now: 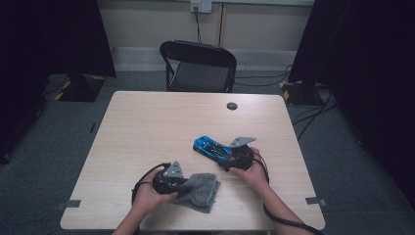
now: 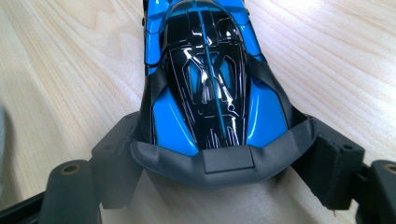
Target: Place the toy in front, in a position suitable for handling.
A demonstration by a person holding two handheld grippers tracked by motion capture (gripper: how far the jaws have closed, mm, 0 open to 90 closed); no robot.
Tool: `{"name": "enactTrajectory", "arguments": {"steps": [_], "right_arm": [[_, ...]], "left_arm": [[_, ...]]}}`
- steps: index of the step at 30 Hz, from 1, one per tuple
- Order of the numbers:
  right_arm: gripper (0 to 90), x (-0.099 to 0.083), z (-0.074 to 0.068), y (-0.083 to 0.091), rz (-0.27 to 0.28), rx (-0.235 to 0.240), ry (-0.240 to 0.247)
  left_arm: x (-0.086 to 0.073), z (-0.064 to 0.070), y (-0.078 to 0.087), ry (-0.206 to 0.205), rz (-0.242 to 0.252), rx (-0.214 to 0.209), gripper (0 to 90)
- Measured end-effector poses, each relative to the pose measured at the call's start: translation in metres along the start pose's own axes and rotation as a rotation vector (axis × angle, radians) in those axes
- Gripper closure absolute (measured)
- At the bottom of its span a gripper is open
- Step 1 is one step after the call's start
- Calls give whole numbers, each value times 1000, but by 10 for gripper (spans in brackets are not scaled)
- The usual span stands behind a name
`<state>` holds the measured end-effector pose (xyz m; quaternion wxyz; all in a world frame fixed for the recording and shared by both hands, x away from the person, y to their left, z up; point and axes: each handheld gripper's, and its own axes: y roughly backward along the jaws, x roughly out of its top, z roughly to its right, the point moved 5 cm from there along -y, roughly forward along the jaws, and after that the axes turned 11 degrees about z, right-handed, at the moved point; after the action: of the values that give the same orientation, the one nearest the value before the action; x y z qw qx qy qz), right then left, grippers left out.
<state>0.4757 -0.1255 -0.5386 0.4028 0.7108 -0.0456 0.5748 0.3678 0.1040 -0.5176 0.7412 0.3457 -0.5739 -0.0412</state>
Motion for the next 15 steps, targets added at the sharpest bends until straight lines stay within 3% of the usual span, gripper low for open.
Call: {"name": "enactTrajectory", "arguments": {"steps": [9,12,15], "right_arm": [[237,0,0,0,0,0,0],[237,0,0,0,0,0,0],[237,0,0,0,0,0,0]], "left_arm": [[-8,-23,15,70,19,81,688],[-11,-27,17,101,39,79,675],[-12,-29,17,103,57,80,637]]}}
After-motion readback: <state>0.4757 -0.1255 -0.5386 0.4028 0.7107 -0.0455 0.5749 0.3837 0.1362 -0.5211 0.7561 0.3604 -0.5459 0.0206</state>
